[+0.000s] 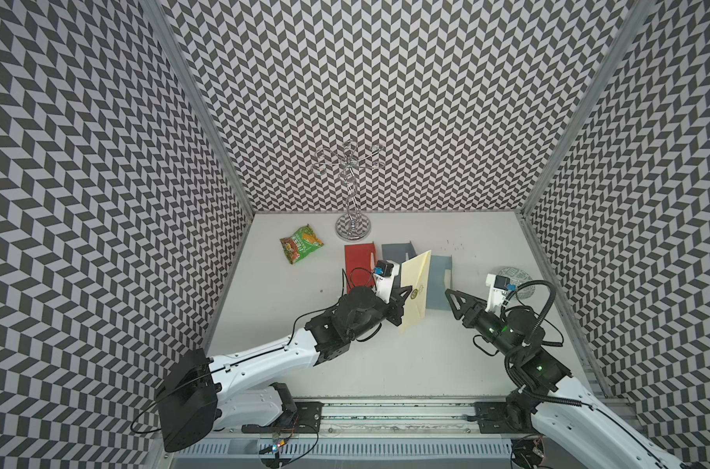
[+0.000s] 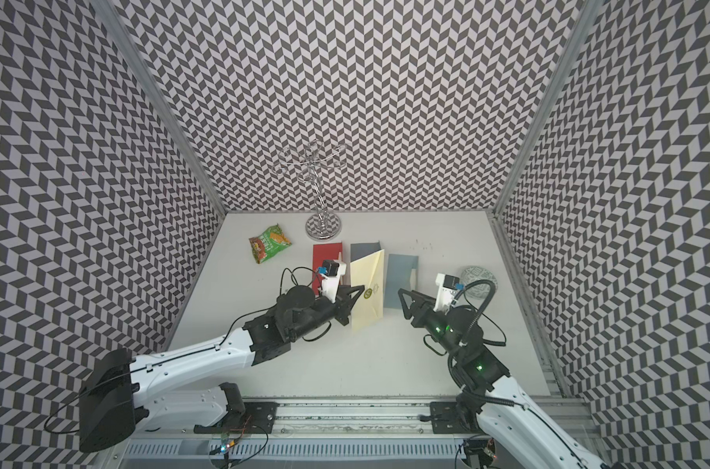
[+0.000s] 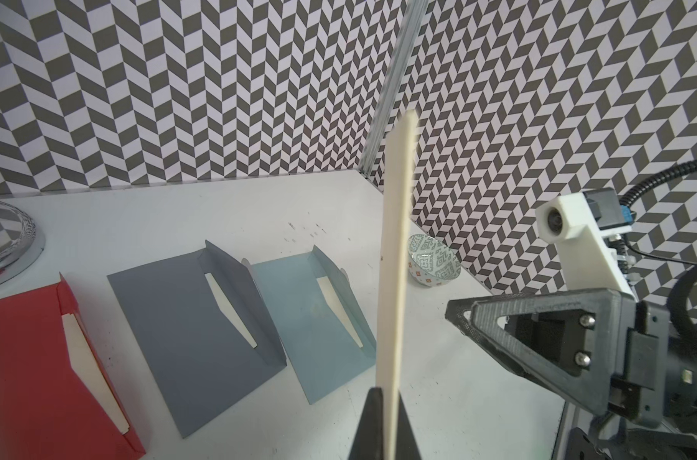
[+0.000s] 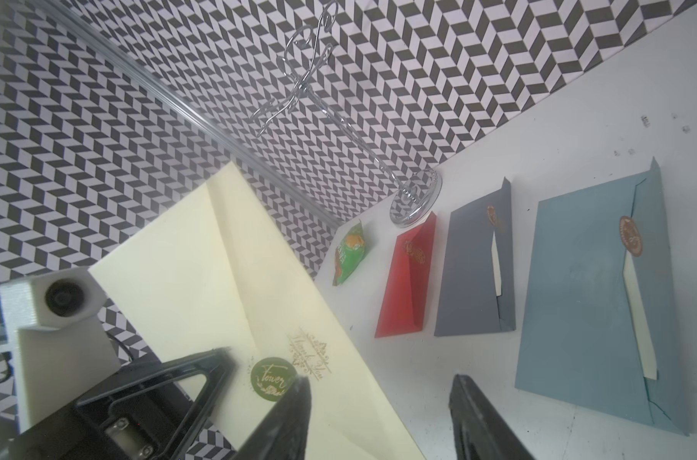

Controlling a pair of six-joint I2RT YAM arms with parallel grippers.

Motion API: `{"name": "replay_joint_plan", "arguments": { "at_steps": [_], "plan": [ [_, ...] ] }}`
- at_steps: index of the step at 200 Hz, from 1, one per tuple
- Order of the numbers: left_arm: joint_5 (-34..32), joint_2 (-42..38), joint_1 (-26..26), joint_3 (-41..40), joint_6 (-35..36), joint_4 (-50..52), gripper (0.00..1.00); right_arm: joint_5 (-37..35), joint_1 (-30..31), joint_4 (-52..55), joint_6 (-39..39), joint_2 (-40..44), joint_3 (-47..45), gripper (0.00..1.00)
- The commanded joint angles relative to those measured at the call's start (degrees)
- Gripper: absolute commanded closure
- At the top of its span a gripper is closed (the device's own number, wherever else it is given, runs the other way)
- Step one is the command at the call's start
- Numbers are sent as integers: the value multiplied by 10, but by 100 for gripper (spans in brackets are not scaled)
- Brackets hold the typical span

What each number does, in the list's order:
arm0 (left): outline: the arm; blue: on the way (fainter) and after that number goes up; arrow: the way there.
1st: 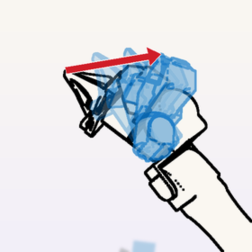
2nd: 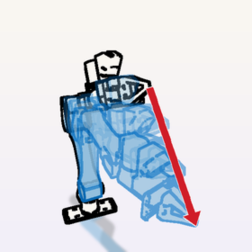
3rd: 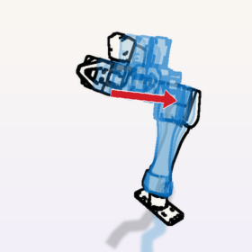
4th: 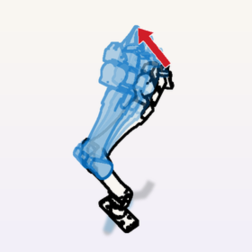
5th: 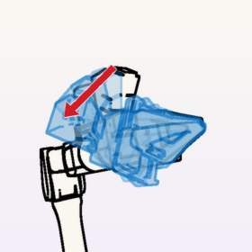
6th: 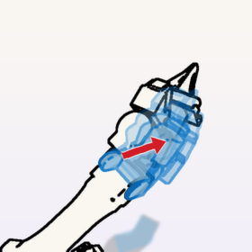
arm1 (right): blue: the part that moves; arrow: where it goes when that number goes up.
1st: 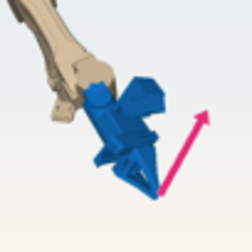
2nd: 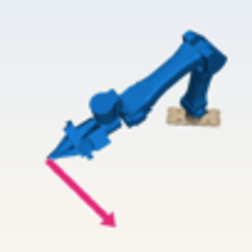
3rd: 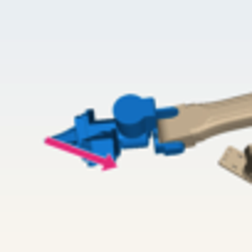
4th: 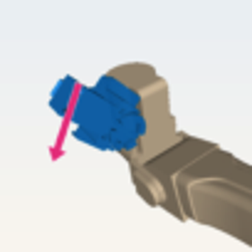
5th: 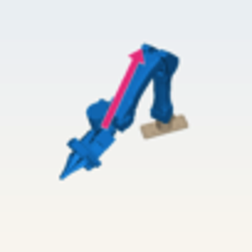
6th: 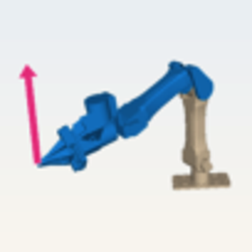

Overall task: Open the envelope
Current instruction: Open the envelope flap on the envelope.

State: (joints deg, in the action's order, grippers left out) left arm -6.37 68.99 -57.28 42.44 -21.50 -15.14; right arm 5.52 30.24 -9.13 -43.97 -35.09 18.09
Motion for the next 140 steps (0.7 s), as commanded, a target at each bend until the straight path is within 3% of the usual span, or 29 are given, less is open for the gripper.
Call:
{"name": "replay_joint_plan", "arguments": {
  "at_steps": [1,36,140],
  "plan": [
    [1,7,-9,25,16,8,100,57,0,-40,17,-28,29,43],
    [10,5,-11,12,20,5,100,79,3,-33,23,-59,44,43],
    [21,2,-13,10,13,-6,100,88,4,-16,28,-33,44,42]
  ]
}}
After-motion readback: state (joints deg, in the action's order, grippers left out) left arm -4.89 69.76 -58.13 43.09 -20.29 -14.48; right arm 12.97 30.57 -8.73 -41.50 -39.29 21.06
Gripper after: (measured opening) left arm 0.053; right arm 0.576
